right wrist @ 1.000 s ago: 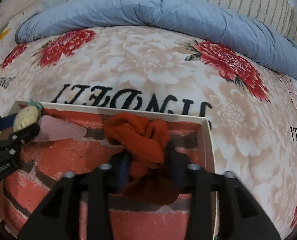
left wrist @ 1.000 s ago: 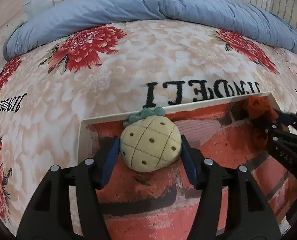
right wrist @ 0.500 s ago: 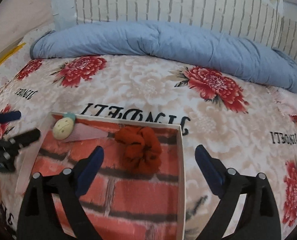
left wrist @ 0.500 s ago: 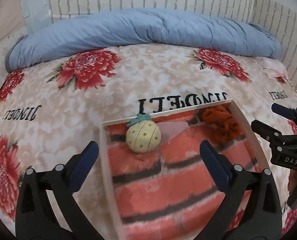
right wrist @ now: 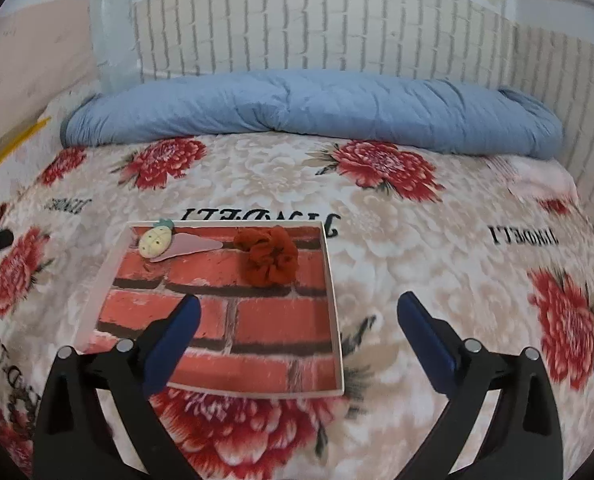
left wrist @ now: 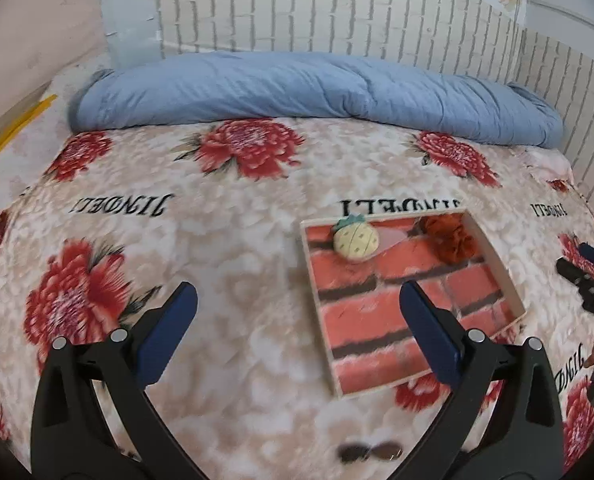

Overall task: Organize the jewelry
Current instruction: 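Withdraw both tools from the tray toward the remaining jewelry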

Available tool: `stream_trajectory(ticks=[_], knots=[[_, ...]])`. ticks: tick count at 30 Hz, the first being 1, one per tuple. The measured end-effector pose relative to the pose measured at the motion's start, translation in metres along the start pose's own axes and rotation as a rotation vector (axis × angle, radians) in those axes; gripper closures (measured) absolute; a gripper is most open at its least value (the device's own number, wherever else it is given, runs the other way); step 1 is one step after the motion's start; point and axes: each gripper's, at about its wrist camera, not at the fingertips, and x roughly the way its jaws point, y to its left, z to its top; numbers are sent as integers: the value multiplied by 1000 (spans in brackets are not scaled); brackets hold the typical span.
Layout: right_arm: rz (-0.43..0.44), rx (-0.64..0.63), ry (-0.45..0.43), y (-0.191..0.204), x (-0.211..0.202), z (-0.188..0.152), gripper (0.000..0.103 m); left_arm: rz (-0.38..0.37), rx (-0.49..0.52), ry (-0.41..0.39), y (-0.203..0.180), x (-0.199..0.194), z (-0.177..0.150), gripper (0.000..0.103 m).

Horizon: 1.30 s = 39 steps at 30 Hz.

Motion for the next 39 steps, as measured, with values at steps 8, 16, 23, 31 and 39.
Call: stream_trajectory(ticks=[8, 16, 23, 31, 39], knots=[[5, 33, -12, 6, -42, -37, 6, 23, 28, -37, 5, -38, -39, 5], [-25, 9, -3, 13, -65, -76, 6, 28, 48, -40, 5, -55, -86, 5], [-54, 27, 4, 10, -73, -110, 6, 22, 58, -27, 2, -63, -124, 5], [-70, 27, -2, 11, -86, -152, 6, -9, 27, -11, 8, -71, -158, 5], [-81, 32, -11, 7, -99, -181, 6, -13, 21, 27, 10, -68, -194, 5]])
